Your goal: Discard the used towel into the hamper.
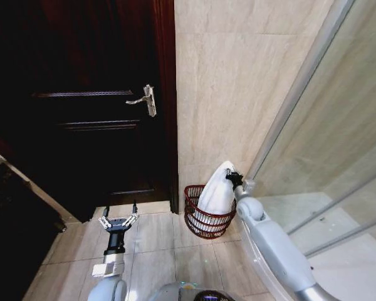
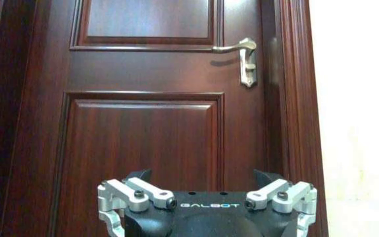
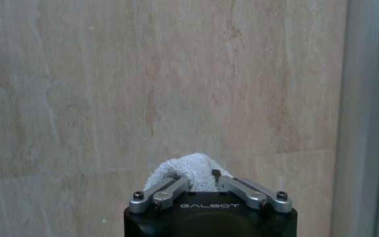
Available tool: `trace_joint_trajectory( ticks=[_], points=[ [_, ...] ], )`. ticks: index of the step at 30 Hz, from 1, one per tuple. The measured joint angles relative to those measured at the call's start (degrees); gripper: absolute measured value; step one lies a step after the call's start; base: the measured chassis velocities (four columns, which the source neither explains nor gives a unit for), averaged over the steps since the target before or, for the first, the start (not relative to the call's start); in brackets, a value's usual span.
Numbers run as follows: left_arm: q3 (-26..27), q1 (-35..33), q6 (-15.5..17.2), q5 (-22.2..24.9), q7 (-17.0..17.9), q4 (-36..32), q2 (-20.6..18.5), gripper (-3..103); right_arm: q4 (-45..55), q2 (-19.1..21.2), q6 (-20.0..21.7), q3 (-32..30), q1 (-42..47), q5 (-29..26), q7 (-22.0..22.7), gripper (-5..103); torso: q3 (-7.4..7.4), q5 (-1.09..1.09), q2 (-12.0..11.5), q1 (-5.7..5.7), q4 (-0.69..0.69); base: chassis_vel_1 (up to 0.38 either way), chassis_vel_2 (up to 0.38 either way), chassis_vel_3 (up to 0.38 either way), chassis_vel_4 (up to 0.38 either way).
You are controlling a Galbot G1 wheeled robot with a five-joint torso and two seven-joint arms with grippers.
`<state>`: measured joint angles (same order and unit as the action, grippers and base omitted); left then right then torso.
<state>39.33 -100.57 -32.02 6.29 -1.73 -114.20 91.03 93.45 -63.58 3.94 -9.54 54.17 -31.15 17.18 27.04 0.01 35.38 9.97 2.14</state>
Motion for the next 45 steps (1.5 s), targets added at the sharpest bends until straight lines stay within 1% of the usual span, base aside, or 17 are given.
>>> trace_joint_trajectory(
  ticks=[3,4,8,9,11,12,13,17,20,21,23,29,33,37,39,42,45],
  points=[
    [0.44,-0.18,-0.79,0.64,0.02,0.61,-0.15,100,4.78,2.29,5.43,-0.07,2.37,-3.17,3.72,3,0.01,-0.01,0.03,0.0,-0.01,0.0,0.0,0.0,0.0],
    [0.44,-0.18,-0.79,0.64,0.02,0.61,-0.15,100,4.78,2.29,5.43,-0.07,2.37,-3.17,3.72,3,0.01,-0.01,0.03,0.0,-0.01,0.0,0.0,0.0,0.0],
    [0.94,-0.53,-2.18,0.92,0.1,2.02,0.12,100,11.76,4.78,15.52,-0.59,3.65,-13.88,8.62,3,0.02,-0.02,0.06,0.01,-0.02,0.0,0.0,0.0,0.0],
    [0.94,-0.53,-2.18,0.92,0.1,2.02,0.12,100,11.76,4.78,15.52,-0.59,3.65,-13.88,8.62,3,0.02,-0.02,0.06,0.01,-0.02,0.0,0.0,0.0,0.0],
    [1.07,-1.07,-2.56,0.93,0.19,2.37,0.74,100,14.04,5.75,22.44,-0.52,2.37,-22.03,11.14,3,0.03,-0.01,0.07,0.02,0.0,0.0,0.0,0.0,0.0],
    [1.23,-1.14,-2.56,0.94,0.22,2.34,0.92,100,14.06,6.04,24.31,-0.32,1.46,-24.39,12.02,3,0.03,-0.01,0.08,0.02,0.0,0.0,0.0,0.0,0.0],
    [1.23,-1.14,-2.56,0.94,0.22,2.34,0.92,100,14.06,6.04,24.31,-0.32,1.46,-24.39,12.02,3,0.03,-0.01,0.08,0.02,0.0,0.0,0.0,0.0,0.0],
    [2.18,-1.01,-1.37,0.83,0.24,0.67,1.13,100,11.2,6.6,28.93,0.73,-1.85,-28.84,13.26,3,0.05,0.01,0.08,0.03,0.0,0.0,0.0,0.0,0.0],
    [3.3,-0.74,-0.06,0.8,0.06,-1.38,1.15,100,8.46,7.01,34.65,2.46,-4.73,-34.25,14.33,3,0.05,0.0,0.09,0.04,0.0,0.0,0.0,0.0,0.0],
    [3.3,-0.74,-0.06,0.8,0.06,-1.38,1.15,100,8.46,7.01,34.65,2.46,-4.73,-34.25,14.33,3,0.05,0.0,0.09,0.04,0.0,0.0,0.0,0.0,0.0],
    [3.96,-0.66,-0.12,0.93,0.06,-1.47,1.15,100,6.73,7.1,37.6,4.13,-6.13,-35.07,14.46,3,0.05,-0.01,0.1,0.04,-0.01,0.0,0.0,0.0,0.0],
    [5.0,-1.35,-2.35,1.36,0.08,0.08,1.15,100,3.57,5.93,38.19,7.2,-9.74,-39.16,18.43,3,0.06,-0.02,0.12,0.04,0.0,0.0,0.0,0.0,0.0],
    [5.94,-2.08,-4.65,1.59,0.23,2.06,1.15,100,0.09,4.15,38.19,9.81,-12.79,-40.3,19.4,3,0.06,-0.02,0.12,0.05,0.0,0.0,0.0,0.0,0.0],
    [6.61,-2.38,-5.0,1.8,0.66,2.49,1.14,100,-2.92,2.64,38.19,11.63,-14.28,-40.76,19.59,3,0.07,-0.01,0.12,0.05,0.0,0.0,0.0,0.0,0.0],
    [6.84,-2.27,-4.62,1.44,1.18,2.01,1.14,100,-4.24,2.17,38.19,12.27,-14.76,-40.84,19.82,3,0.07,-0.03,0.12,0.05,0.01,0.0,0.0,0.0,0.0],
    [7.68,-1.59,-1.13,0.56,2.06,-1.82,1.12,100,-8.97,1.27,38.17,14.12,-15.95,-40.7,19.78,3,0.07,0.0,0.12,0.05,-0.01,0.0,0.0,0.0,0.0],
    [7.72,-1.33,0.61,0.2,2.32,-3.91,1.12,100,-11.42,0.75,38.17,14.55,-16.31,-40.68,18.98,3,0.07,-0.01,0.13,0.05,-0.02,0.0,0.0,0.0,0.0]
  ],
)
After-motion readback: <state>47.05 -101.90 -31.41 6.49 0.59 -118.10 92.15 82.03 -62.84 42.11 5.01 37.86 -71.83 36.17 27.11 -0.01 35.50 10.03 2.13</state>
